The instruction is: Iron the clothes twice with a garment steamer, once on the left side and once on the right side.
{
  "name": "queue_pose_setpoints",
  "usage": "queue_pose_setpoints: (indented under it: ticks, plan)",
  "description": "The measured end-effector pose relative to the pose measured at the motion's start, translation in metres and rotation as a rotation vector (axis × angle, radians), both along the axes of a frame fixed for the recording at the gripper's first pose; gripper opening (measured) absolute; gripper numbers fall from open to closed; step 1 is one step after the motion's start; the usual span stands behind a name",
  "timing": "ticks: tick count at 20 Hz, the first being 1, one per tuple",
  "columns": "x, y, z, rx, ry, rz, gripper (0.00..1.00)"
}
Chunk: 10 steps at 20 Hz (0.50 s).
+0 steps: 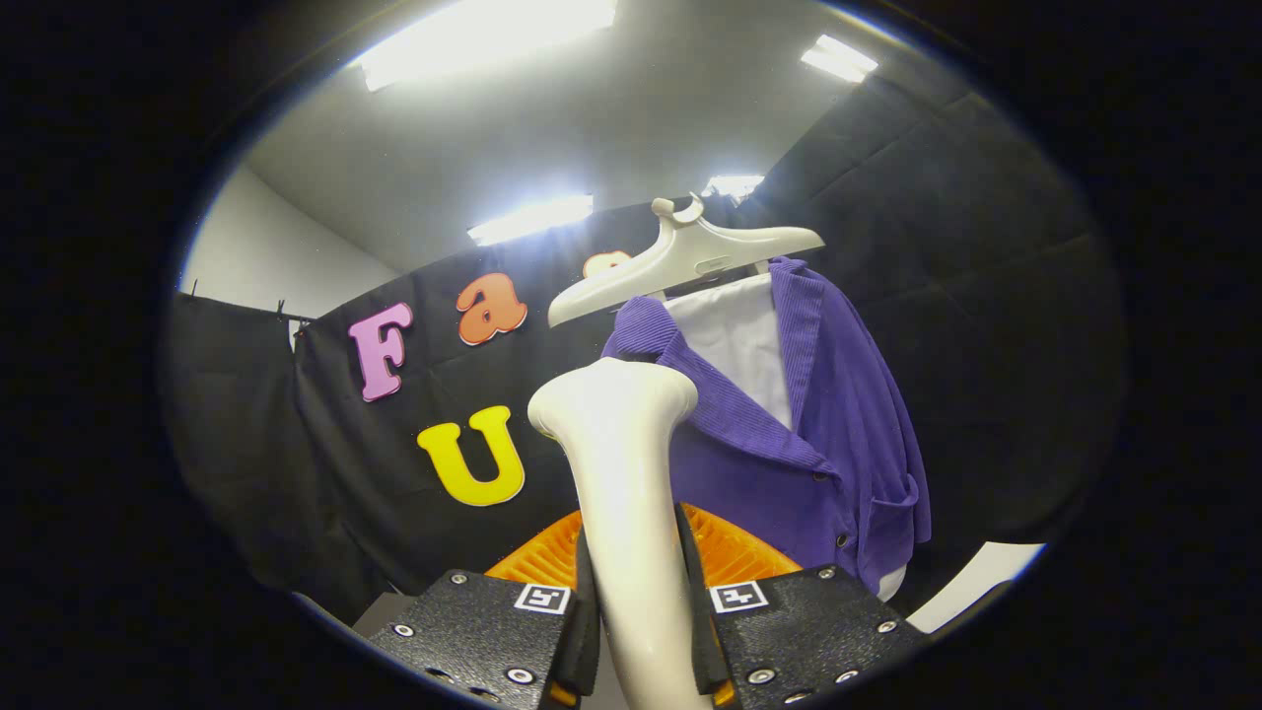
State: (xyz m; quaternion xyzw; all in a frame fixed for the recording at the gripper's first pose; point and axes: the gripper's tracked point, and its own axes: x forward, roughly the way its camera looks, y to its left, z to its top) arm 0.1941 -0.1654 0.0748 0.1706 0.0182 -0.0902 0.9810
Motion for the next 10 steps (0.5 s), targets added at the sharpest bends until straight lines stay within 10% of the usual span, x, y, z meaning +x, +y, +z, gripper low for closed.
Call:
queue_pose_setpoints:
  ticks: [10]
  plan:
    - [0.055,-0.024,-0.026,-0.018,0.008,-0.109,0.37]
